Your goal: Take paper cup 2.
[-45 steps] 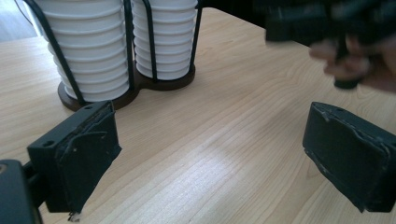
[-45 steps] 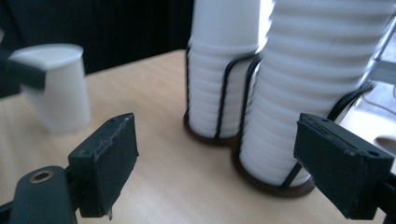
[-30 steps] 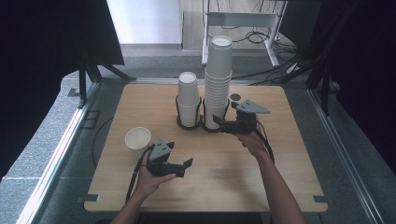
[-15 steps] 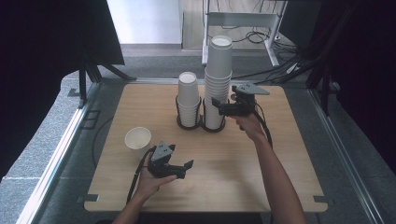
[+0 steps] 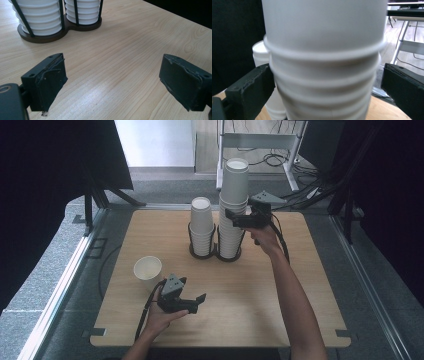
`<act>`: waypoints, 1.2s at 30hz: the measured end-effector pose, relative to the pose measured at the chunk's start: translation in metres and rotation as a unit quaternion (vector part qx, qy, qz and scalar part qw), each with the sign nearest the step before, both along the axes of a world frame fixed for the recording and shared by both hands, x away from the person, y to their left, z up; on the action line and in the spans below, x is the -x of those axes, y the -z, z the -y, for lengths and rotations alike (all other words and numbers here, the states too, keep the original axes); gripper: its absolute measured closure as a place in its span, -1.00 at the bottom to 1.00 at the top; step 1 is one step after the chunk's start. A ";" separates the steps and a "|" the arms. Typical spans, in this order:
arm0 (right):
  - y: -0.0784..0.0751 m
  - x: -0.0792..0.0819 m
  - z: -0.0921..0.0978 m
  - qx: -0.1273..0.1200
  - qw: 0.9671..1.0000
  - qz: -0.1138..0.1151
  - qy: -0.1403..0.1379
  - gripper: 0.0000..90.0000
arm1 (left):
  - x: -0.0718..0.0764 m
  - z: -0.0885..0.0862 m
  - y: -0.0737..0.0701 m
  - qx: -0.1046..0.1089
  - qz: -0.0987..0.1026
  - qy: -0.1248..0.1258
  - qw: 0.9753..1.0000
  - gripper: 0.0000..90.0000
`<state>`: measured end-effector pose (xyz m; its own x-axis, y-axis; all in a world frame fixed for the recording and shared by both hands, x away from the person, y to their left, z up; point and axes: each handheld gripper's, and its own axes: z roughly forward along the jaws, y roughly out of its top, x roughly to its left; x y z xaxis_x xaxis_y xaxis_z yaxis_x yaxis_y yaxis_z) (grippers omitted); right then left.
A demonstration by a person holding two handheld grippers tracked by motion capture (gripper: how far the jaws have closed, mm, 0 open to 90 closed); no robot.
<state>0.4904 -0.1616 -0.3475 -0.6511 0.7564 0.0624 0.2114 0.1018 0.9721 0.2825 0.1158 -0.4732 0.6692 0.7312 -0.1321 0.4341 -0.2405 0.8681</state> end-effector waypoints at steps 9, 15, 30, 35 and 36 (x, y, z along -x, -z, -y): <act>-0.003 -0.009 -0.010 -0.012 1.000 -0.003 -0.004 -0.95 | 0.000 -0.001 0.001 0.001 0.000 0.000 1.000 -0.84; -0.002 -0.007 -0.010 -0.009 1.000 0.006 -0.006 -0.93 | 0.001 0.000 -0.001 0.010 0.001 0.003 1.000 -0.82; 0.000 -0.004 -0.011 -0.010 1.000 0.014 -0.008 -0.92 | -0.017 0.009 -0.051 0.074 0.022 0.011 0.997 -0.75; -0.001 -0.003 -0.010 -0.008 1.000 0.012 -0.011 -0.92 | -0.029 0.014 -0.070 0.082 0.029 0.006 0.996 -0.74; -0.001 -0.003 -0.010 -0.008 1.000 0.012 -0.011 -0.92 | -0.032 0.014 -0.073 0.088 0.028 0.006 0.996 -0.74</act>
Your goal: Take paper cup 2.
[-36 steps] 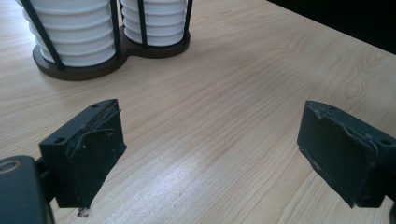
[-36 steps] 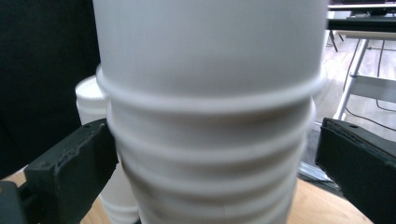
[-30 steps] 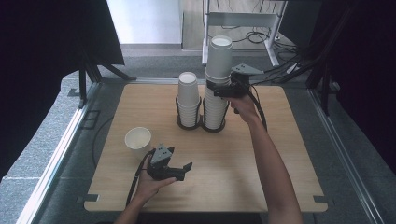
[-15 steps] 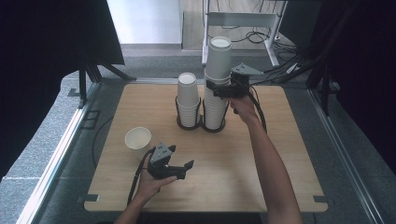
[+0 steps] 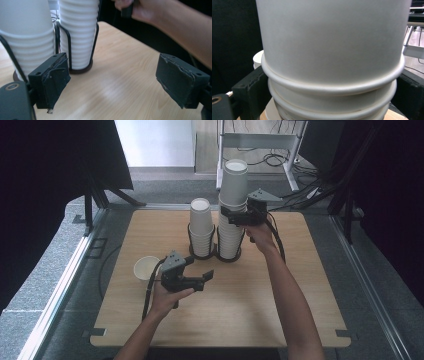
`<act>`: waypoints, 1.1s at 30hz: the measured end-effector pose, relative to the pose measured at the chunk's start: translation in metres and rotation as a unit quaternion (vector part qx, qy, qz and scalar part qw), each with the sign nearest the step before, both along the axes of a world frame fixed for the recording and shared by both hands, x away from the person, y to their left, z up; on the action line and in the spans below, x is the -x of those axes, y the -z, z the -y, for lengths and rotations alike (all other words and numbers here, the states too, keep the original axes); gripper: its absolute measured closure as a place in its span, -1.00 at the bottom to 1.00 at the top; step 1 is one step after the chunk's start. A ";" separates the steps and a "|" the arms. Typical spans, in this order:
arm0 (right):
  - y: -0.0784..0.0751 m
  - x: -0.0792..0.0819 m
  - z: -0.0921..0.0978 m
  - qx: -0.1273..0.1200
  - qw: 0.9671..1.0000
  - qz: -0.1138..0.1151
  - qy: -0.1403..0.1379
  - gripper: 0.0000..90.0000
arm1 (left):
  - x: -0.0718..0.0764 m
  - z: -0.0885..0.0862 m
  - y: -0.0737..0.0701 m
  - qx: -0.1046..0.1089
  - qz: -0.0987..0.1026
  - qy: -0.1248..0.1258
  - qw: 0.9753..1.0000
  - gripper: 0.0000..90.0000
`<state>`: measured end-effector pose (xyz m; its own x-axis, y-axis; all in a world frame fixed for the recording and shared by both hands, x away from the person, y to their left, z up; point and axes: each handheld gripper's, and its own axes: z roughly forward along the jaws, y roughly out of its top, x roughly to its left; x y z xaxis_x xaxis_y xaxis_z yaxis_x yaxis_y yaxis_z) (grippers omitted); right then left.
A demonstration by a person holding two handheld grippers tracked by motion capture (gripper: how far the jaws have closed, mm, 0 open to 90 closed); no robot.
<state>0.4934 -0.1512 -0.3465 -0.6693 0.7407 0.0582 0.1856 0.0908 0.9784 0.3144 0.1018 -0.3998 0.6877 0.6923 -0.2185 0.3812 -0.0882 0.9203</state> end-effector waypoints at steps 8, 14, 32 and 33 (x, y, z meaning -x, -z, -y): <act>0.000 0.000 0.000 0.002 1.000 0.000 -0.001 -0.92 | -0.014 0.009 -0.019 0.000 0.017 -0.005 1.000 -0.73; 0.000 0.000 0.000 0.002 1.000 0.000 -0.002 -0.92 | -0.030 0.011 -0.028 -0.005 0.022 -0.012 1.000 -0.73; -0.001 0.002 -0.001 0.005 1.000 0.000 -0.002 -0.92 | -0.089 0.013 -0.060 0.023 0.023 -0.026 0.999 -0.72; -0.001 0.002 -0.001 0.005 1.000 -0.001 -0.001 -0.92 | -0.091 0.013 -0.062 0.023 0.021 -0.025 0.999 -0.73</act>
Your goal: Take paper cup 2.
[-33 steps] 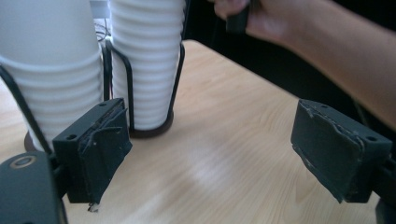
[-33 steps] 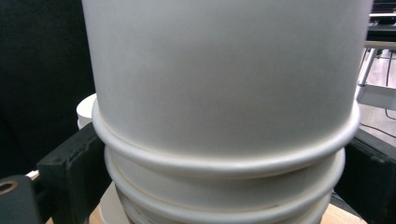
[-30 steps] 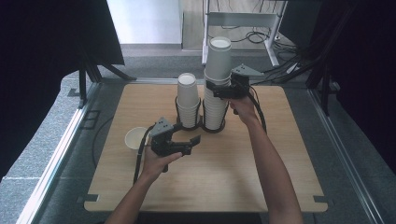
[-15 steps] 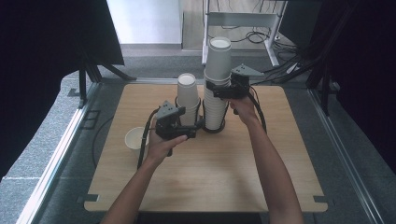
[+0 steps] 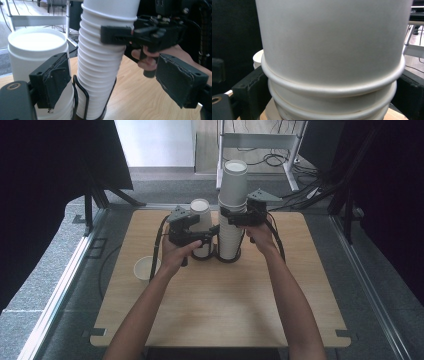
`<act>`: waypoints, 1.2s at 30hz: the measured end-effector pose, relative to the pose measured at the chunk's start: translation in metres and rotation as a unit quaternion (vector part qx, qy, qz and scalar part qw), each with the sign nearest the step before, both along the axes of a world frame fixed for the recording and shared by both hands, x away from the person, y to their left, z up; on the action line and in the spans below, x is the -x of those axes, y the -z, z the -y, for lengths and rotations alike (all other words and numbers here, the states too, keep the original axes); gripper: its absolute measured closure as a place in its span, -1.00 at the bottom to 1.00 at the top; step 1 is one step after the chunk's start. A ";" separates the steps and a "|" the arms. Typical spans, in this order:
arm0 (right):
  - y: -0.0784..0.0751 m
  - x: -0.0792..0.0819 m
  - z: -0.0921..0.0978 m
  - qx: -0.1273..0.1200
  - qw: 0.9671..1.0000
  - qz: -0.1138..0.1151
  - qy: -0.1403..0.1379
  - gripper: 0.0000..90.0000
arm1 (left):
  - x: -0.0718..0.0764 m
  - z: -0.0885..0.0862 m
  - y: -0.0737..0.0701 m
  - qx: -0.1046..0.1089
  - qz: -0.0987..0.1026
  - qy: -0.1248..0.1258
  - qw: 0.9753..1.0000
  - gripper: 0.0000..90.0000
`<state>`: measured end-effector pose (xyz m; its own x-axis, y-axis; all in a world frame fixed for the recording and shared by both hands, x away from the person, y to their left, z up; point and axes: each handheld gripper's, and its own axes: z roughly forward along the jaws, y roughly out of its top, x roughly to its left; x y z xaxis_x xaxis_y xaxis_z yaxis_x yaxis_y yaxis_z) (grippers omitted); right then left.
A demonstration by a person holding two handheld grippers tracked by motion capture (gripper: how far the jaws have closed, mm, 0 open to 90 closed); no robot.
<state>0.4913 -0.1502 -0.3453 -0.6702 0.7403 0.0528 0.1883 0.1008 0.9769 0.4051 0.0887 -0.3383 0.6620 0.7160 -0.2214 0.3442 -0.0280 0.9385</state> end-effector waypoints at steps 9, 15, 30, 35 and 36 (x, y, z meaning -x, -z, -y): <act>0.000 0.000 0.000 0.000 1.000 0.001 0.000 -0.92 | -0.016 0.004 -0.011 -0.002 0.000 0.004 1.000 -0.73; 0.000 0.001 -0.001 0.000 1.000 -0.003 0.000 -0.92 | -0.022 0.007 -0.017 -0.001 0.000 0.004 1.000 -0.73; -0.001 0.002 0.000 0.006 1.000 -0.003 0.000 -0.92 | -0.040 0.014 -0.048 -0.023 0.008 -0.012 1.000 -0.75; -0.001 0.003 -0.001 0.006 1.000 -0.003 0.000 -0.92 | -0.051 0.017 -0.057 -0.019 0.009 -0.019 1.000 -0.76; -0.001 0.003 0.000 0.007 1.000 -0.003 -0.001 -0.92 | -0.053 0.017 -0.058 -0.019 0.010 -0.020 1.000 -0.76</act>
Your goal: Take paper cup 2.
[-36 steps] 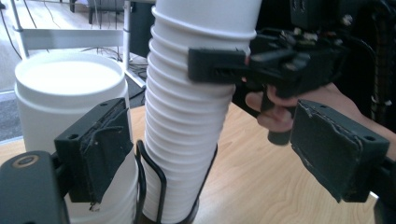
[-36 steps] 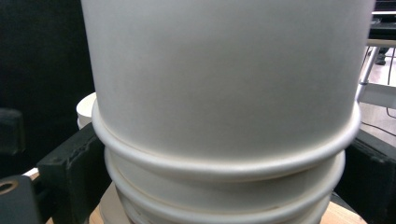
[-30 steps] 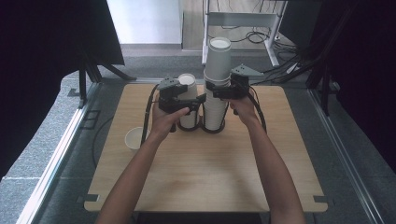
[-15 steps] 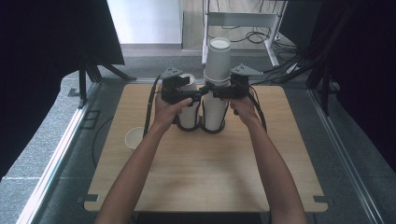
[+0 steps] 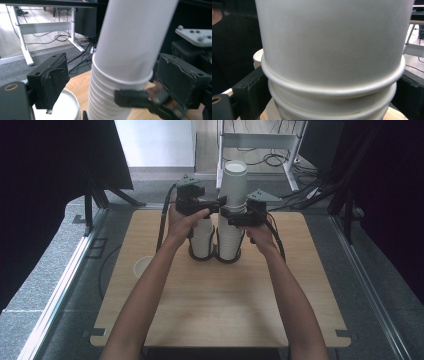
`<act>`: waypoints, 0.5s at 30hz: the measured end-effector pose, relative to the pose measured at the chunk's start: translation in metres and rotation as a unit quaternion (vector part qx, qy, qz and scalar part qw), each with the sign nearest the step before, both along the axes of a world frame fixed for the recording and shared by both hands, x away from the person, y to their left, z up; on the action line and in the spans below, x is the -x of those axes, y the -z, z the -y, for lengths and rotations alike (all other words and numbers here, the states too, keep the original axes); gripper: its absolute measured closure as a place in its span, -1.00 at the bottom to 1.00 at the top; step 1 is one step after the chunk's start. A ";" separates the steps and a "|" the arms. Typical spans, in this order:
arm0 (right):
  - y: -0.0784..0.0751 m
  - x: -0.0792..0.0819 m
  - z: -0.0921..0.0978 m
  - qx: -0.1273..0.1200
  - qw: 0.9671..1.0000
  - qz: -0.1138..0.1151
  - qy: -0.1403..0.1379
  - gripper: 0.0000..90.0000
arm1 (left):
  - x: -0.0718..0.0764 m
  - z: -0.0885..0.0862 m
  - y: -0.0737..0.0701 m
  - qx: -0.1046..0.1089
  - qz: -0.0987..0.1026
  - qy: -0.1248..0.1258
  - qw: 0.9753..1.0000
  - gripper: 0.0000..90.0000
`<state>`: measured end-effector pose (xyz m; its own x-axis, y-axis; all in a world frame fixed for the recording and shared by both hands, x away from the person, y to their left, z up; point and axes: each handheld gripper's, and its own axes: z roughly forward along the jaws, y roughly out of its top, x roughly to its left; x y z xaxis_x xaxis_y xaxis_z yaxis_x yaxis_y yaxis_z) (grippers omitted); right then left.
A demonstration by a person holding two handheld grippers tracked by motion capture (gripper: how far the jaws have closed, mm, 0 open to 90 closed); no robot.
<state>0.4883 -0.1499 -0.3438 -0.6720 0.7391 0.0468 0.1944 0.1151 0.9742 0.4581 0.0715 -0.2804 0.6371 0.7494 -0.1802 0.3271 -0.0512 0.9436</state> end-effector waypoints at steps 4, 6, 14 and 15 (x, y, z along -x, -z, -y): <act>0.000 0.001 0.000 0.001 1.000 -0.002 0.000 -0.92 | -0.008 0.003 0.001 -0.008 -0.005 -0.001 1.000 -0.77; -0.001 0.001 0.000 0.003 1.000 -0.002 0.000 -0.92 | -0.012 0.005 0.002 -0.008 -0.006 0.001 1.000 -0.77; 0.000 0.000 0.000 0.003 1.000 0.000 0.000 -0.92 | -0.018 0.008 0.003 0.002 0.000 0.024 1.000 -0.88; 0.000 0.000 0.000 0.000 1.000 -0.001 0.001 -0.92 | -0.019 0.009 0.004 0.000 0.001 0.027 1.000 -0.89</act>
